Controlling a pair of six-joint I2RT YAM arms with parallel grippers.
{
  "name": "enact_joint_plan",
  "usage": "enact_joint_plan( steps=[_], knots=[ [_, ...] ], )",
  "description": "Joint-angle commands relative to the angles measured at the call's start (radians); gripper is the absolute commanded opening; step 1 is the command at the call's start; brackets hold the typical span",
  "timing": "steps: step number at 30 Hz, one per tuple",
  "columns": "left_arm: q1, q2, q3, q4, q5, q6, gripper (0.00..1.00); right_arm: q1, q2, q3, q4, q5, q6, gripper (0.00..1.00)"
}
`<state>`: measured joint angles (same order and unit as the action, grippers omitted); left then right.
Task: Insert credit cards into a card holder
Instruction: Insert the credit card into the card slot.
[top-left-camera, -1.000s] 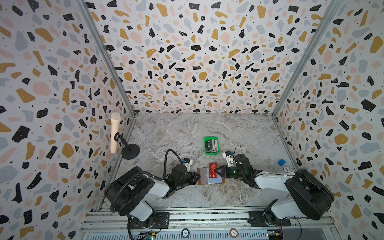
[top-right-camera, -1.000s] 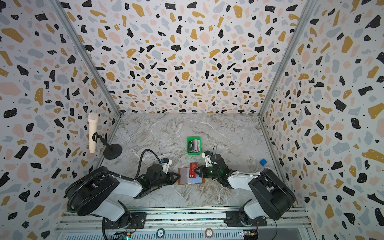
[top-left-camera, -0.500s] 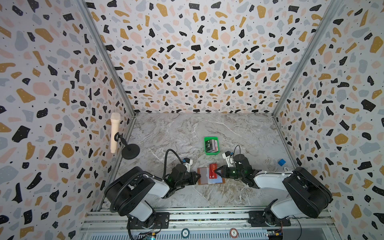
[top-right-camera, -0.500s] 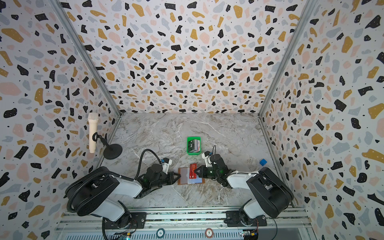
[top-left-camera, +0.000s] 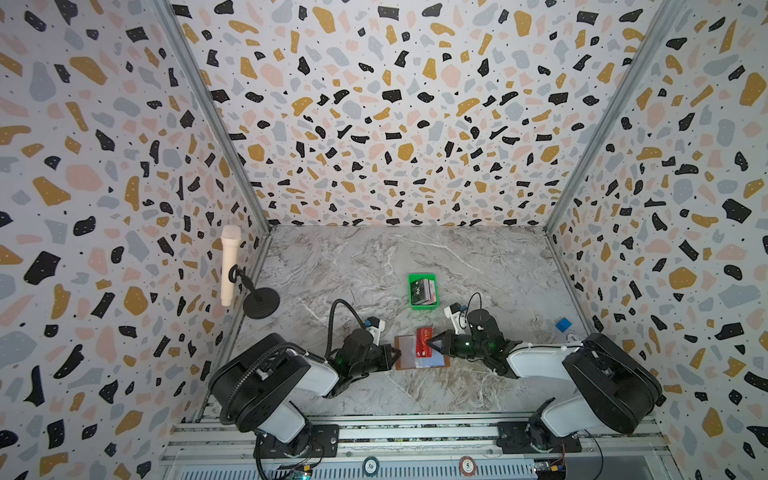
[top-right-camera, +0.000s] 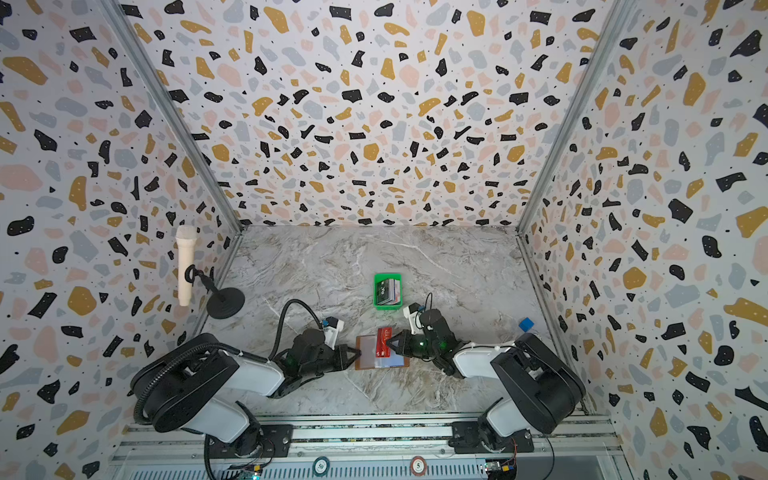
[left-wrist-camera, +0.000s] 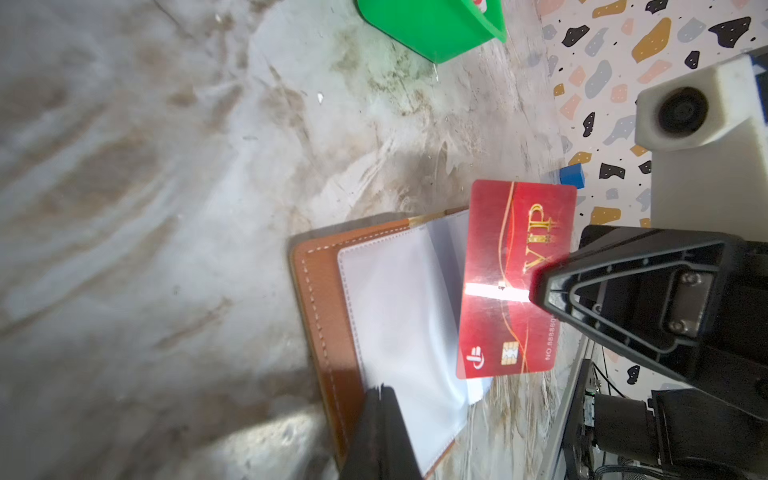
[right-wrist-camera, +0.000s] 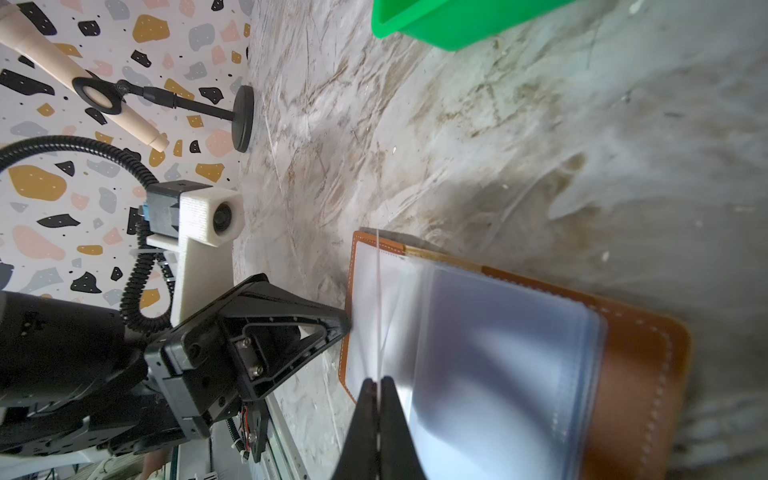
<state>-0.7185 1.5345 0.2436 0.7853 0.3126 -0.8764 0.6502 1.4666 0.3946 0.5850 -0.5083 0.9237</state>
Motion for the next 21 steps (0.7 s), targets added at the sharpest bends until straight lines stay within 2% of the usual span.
enact_joint_plan(
  steps=[1,21],
  knots=[
    [-0.006,-0.006,-0.013,0.011,0.007,-0.001,0.00,0.003,-0.010,-0.003,0.024,-0.017,0.030,0.00],
    [-0.007,-0.020,-0.026,0.013,0.014,-0.033,0.00,0.002,0.042,-0.036,0.045,-0.047,0.059,0.00]
  ],
)
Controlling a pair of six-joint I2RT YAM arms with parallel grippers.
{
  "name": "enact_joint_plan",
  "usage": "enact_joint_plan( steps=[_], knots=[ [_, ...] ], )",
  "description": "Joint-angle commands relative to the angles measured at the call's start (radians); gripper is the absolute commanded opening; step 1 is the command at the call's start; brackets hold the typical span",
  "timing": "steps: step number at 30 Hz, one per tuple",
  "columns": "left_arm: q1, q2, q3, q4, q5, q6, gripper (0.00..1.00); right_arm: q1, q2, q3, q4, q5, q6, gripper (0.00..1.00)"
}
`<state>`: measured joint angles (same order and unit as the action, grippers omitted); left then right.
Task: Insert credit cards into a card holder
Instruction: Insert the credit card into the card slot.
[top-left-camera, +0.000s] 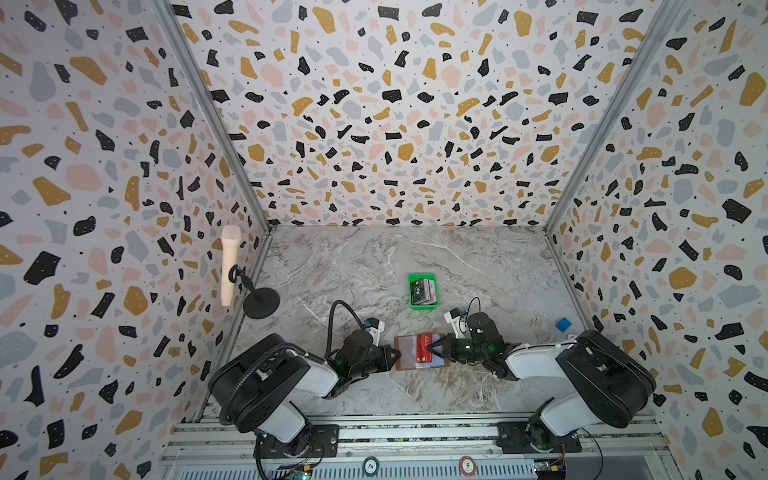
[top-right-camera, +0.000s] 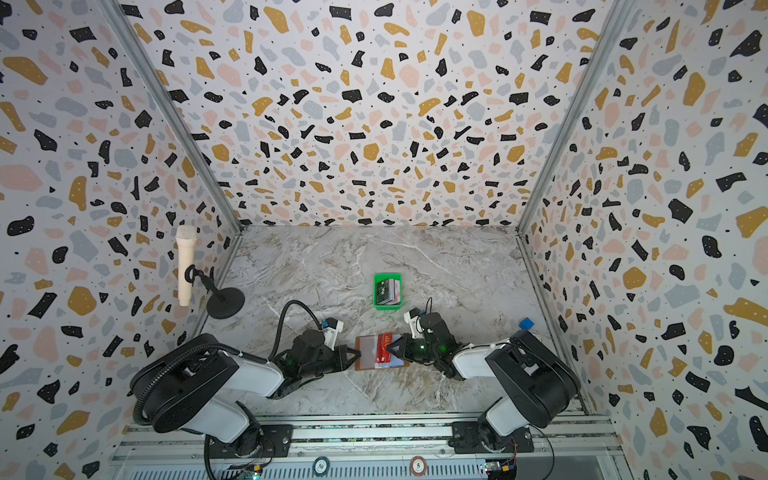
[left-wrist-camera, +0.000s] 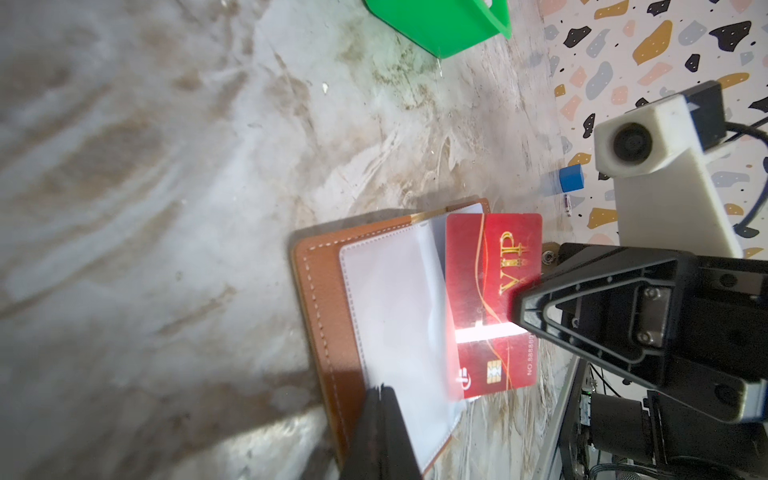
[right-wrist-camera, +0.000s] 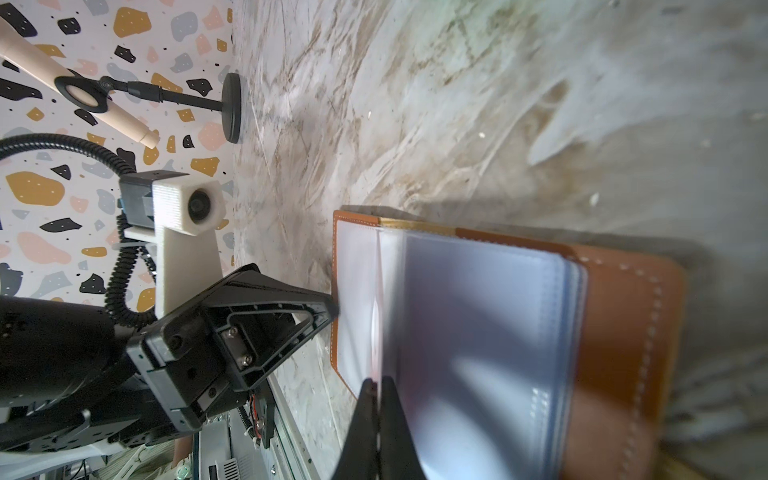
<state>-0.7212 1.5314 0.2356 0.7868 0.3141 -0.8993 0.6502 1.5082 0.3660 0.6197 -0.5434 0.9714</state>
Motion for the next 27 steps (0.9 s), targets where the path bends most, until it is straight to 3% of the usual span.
enact_joint_plan(
  steps=[1,27],
  knots=[
    [-0.004,-0.017,-0.018,0.011,0.012,-0.009,0.00,0.003,0.000,-0.007,0.008,-0.010,0.012,0.00],
    [-0.004,-0.012,-0.015,0.013,0.014,-0.014,0.00,0.000,0.056,0.013,0.032,-0.108,-0.003,0.00]
  ],
)
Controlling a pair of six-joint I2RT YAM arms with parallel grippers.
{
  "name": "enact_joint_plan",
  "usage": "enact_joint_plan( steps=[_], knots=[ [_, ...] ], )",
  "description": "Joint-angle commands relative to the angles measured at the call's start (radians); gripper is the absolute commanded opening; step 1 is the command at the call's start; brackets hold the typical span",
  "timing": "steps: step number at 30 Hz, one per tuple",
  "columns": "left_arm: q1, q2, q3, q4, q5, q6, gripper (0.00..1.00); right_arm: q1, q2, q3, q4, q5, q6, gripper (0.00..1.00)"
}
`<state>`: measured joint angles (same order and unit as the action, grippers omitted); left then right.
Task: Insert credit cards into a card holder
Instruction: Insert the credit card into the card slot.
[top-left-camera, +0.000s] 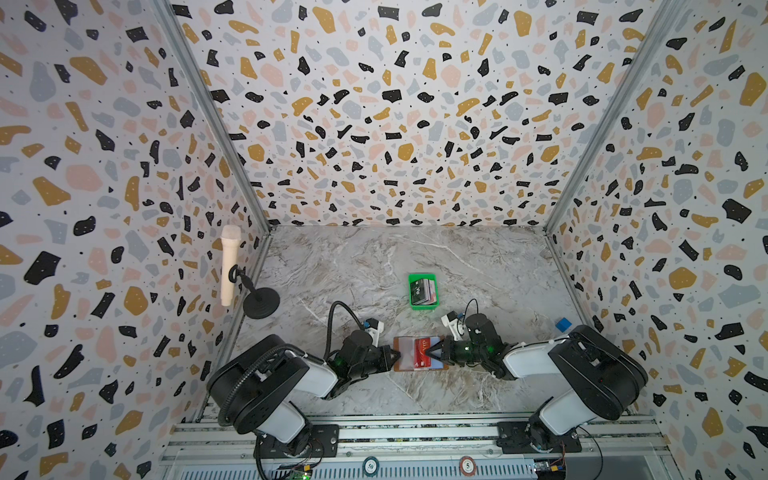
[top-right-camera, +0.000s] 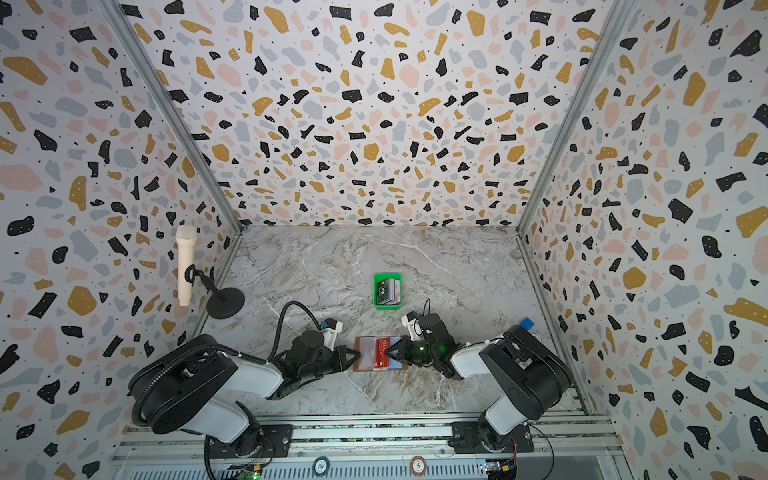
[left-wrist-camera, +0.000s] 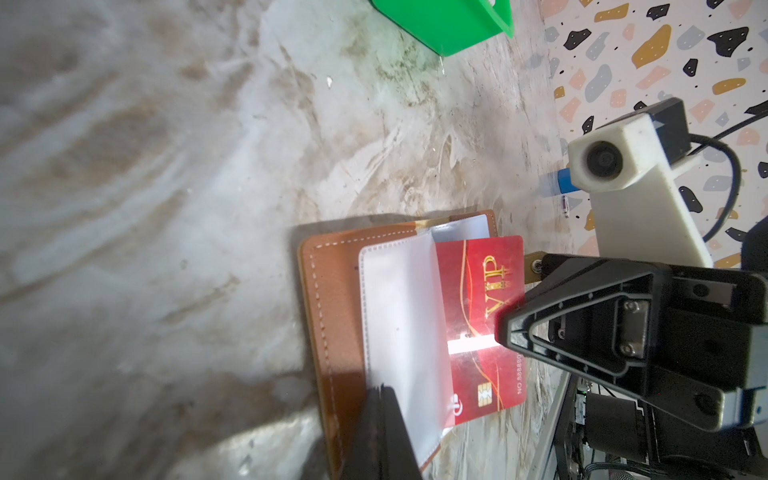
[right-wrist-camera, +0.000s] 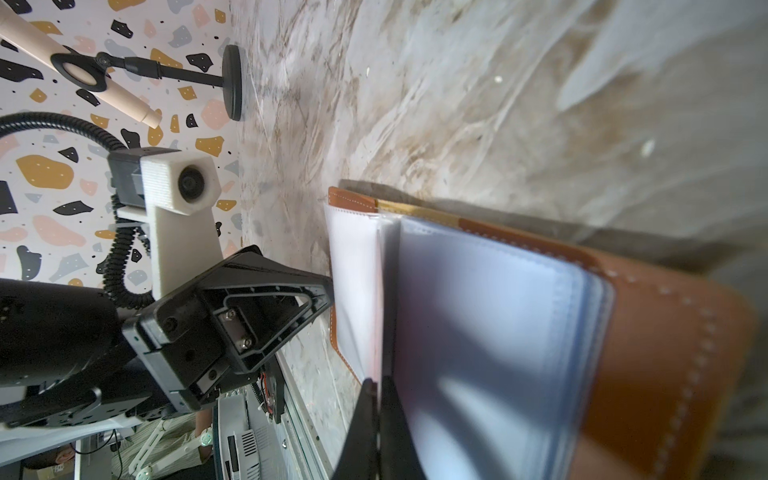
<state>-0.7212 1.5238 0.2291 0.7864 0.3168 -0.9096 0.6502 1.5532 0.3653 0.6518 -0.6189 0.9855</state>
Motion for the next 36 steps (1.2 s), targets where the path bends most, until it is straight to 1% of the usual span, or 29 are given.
enact_joint_plan(
  steps=[1,9,21,22,25,30,36],
  knots=[
    [-0.004,-0.005,-0.008,0.010,0.012,-0.004,0.00,0.001,0.011,0.014,0.010,-0.036,-0.017,0.00],
    [-0.004,-0.048,-0.009,-0.027,0.005,-0.005,0.00,0.002,0.028,0.021,0.017,-0.050,-0.044,0.00],
    [-0.003,-0.136,-0.007,-0.188,-0.075,0.018,0.00,0.010,0.043,0.047,0.005,-0.070,-0.072,0.00],
    [-0.003,-0.143,-0.004,-0.207,-0.084,0.045,0.00,0.011,0.047,0.051,0.004,-0.071,-0.074,0.00],
    [-0.003,-0.159,0.002,-0.255,-0.100,0.067,0.00,0.015,0.055,0.058,0.006,-0.077,-0.077,0.00],
    [-0.003,-0.127,0.014,-0.281,-0.092,0.082,0.00,0.022,0.067,0.069,0.008,-0.086,-0.079,0.00],
    [-0.003,-0.100,0.012,-0.261,-0.078,0.086,0.00,0.030,0.075,0.085,-0.019,-0.092,-0.099,0.00]
  ],
)
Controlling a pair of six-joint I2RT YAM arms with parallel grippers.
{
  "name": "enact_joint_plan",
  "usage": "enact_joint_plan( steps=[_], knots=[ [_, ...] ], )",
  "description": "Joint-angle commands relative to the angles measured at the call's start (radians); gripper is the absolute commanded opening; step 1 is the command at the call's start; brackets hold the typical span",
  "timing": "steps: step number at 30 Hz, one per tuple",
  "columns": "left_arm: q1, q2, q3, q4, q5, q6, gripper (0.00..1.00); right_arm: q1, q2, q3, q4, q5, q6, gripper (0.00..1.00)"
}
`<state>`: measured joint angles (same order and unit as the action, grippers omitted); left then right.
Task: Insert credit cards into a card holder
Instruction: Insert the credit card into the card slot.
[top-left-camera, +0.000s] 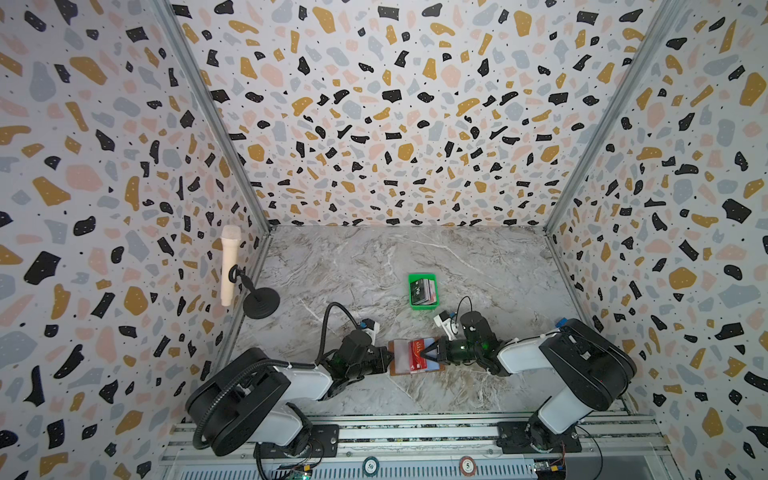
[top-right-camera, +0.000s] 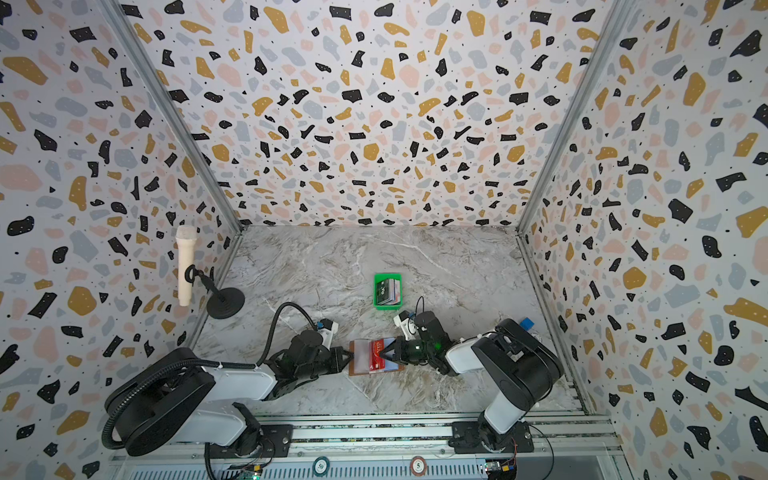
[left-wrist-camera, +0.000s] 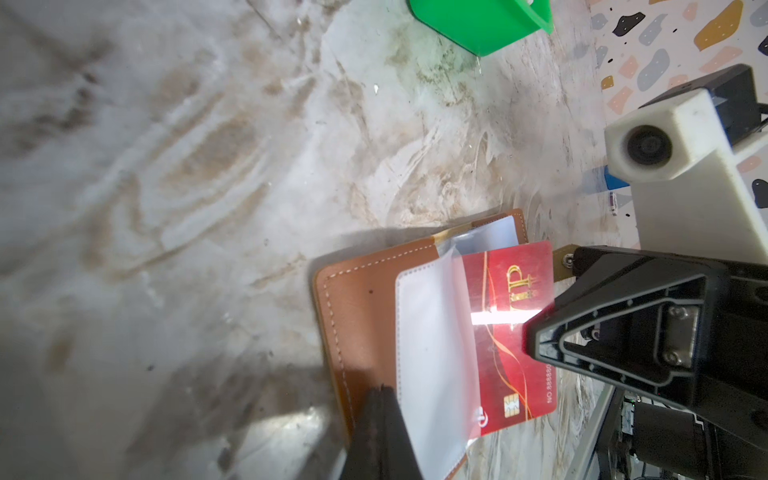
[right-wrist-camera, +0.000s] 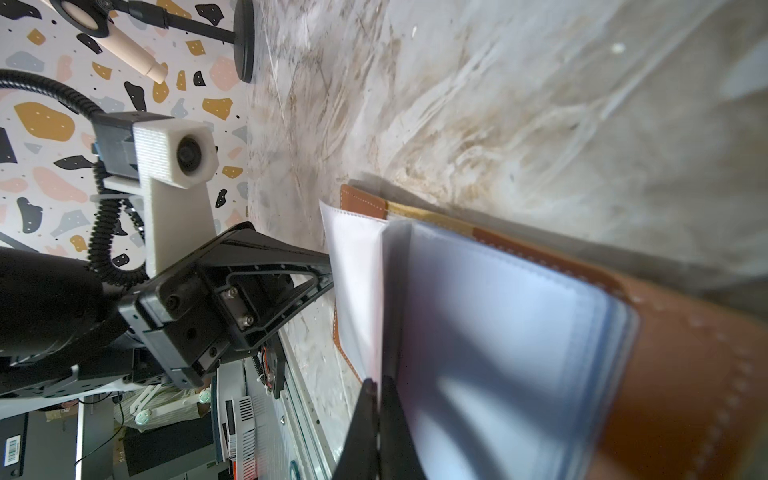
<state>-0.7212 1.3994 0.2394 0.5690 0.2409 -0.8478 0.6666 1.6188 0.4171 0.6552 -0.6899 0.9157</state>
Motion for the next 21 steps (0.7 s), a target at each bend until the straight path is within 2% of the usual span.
enact_joint_plan(
  steps=[1,21],
  knots=[
    [-0.003,0.026,0.001,-0.039,-0.002,0.023,0.00,0.014,0.010,0.035,-0.024,-0.021,-0.029,0.00],
    [0.026,0.012,-0.009,-0.065,0.024,0.036,0.00,0.012,-0.047,0.023,-0.026,-0.023,-0.058,0.00]
  ],
)
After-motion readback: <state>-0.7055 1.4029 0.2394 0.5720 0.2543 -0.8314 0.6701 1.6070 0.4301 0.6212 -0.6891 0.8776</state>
